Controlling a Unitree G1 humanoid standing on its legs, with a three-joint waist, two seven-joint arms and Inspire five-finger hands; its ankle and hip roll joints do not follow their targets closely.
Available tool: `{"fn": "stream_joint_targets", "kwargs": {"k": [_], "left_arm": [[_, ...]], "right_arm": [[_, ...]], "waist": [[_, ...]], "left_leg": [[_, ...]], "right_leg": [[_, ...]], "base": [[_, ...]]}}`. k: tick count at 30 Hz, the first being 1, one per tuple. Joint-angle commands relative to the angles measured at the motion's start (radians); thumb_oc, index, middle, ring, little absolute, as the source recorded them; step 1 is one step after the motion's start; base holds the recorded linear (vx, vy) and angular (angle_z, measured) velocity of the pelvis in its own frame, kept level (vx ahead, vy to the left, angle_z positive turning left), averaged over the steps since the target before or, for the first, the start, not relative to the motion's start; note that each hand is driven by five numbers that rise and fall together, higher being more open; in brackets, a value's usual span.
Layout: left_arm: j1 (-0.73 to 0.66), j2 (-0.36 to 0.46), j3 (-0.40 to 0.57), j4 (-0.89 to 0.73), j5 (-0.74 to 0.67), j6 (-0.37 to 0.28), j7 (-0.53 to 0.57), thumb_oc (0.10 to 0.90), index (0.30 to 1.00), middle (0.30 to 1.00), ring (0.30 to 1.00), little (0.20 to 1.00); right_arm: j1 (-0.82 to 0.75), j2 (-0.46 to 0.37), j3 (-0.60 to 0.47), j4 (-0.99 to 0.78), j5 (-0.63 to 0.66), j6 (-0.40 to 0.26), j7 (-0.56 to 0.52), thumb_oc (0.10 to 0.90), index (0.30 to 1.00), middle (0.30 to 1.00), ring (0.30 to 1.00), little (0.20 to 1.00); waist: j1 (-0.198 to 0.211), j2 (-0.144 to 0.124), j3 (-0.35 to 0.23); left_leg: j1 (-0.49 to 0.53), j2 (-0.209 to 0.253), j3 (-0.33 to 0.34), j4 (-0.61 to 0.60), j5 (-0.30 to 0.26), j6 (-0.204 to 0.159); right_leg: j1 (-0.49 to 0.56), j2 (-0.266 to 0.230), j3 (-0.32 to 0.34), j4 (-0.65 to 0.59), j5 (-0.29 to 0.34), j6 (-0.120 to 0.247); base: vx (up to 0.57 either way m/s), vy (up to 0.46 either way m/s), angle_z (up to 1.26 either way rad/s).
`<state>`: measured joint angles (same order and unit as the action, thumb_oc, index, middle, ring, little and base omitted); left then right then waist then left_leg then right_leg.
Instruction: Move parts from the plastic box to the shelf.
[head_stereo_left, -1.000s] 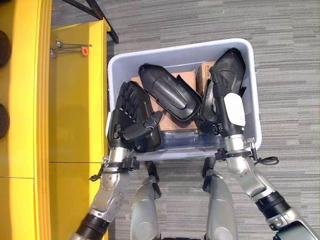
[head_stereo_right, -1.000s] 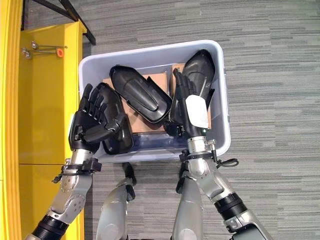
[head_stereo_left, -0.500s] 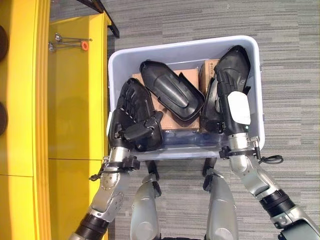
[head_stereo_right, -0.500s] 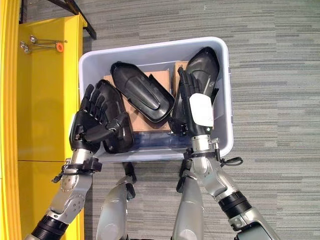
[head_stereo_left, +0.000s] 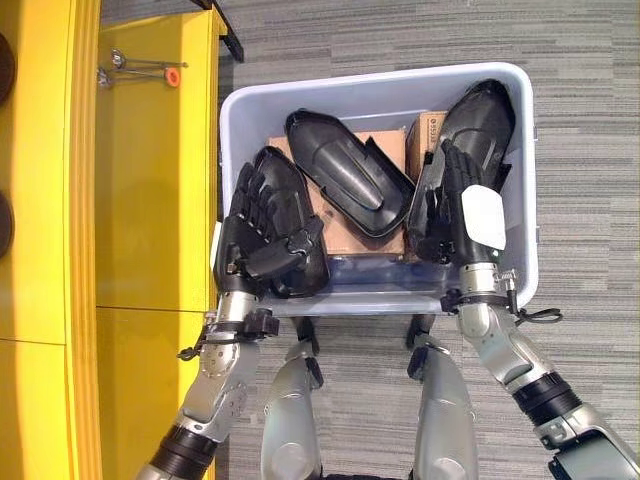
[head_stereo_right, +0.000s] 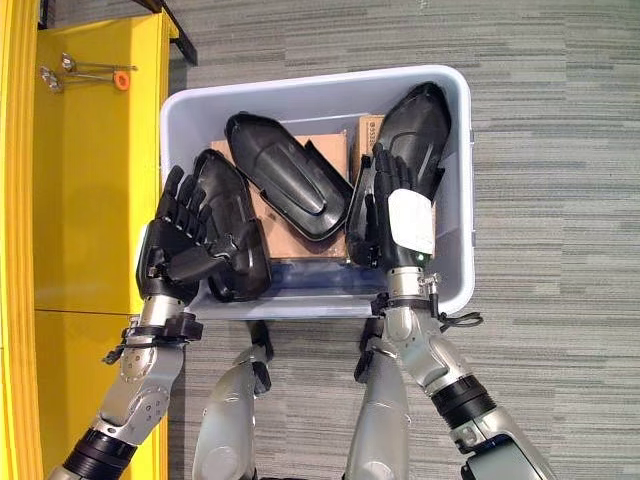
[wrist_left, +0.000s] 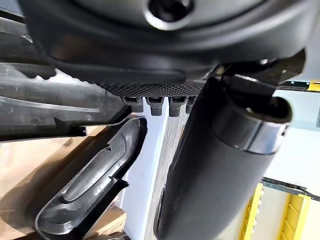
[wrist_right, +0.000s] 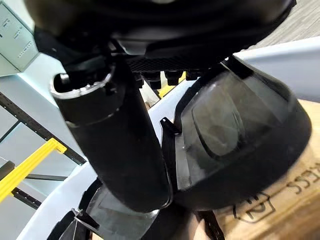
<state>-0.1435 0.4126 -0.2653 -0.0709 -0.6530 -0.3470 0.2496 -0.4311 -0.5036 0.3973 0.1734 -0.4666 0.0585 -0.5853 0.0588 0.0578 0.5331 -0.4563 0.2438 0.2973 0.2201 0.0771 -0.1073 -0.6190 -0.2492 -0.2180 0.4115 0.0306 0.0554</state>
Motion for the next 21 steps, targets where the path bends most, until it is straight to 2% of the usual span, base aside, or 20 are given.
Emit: {"fn": "stream_joint_targets", "kwargs": {"k": [1,3,5,21], "left_arm": [[-0.029,0.028,0.052,-0.127,0.048,-0.099,-0.027,0.9,1.0,1.0,1.0,1.0],[-0.031,0.025,0.049,-0.12,0.06,-0.106,-0.028,0.9,1.0,1.0,1.0,1.0],[-0.035,0.026,0.047,-0.11,0.108,-0.112,-0.02,0.9,1.0,1.0,1.0,1.0],[-0.03,0.021,0.052,-0.058,0.045,-0.156,-0.089,0.9,1.0,1.0,1.0,1.0]], "right_arm": [[-0.059,0.009,0.015,-0.027,0.011,-0.018,-0.022,0.9,1.0,1.0,1.0,1.0],[-0.053,0.01,0.017,-0.024,0.009,-0.023,-0.025,0.9,1.0,1.0,1.0,1.0],[-0.042,0.008,0.022,-0.026,-0.012,0.0,-0.002,0.9,1.0,1.0,1.0,1.0],[-0.033,-0.008,0.042,0.056,-0.034,0.068,0.01,0.9,1.0,1.0,1.0,1.0]], "waist": [[0.01,-0.008,-0.013],[0.008,-0.009,-0.013],[0.005,-0.012,-0.013],[0.004,-0.012,-0.013]], "left_leg": [[-0.052,-0.025,-0.024,0.079,-0.097,0.007],[-0.052,-0.026,-0.022,0.074,-0.096,0.007],[-0.052,-0.028,-0.023,0.071,-0.096,0.008],[-0.053,-0.022,-0.014,0.085,-0.1,0.007]], "right_leg": [[0.027,0.016,-0.02,0.062,-0.131,0.058],[0.026,0.017,-0.019,0.058,-0.129,0.059],[0.024,0.021,-0.012,0.054,-0.127,0.062],[0.022,0.018,-0.019,0.075,-0.136,0.055]], "base": [[-0.01,0.001,0.03],[0.0,0.0,0.0],[0.0,0.0,0.0],[0.0,0.0,0.0]]}}
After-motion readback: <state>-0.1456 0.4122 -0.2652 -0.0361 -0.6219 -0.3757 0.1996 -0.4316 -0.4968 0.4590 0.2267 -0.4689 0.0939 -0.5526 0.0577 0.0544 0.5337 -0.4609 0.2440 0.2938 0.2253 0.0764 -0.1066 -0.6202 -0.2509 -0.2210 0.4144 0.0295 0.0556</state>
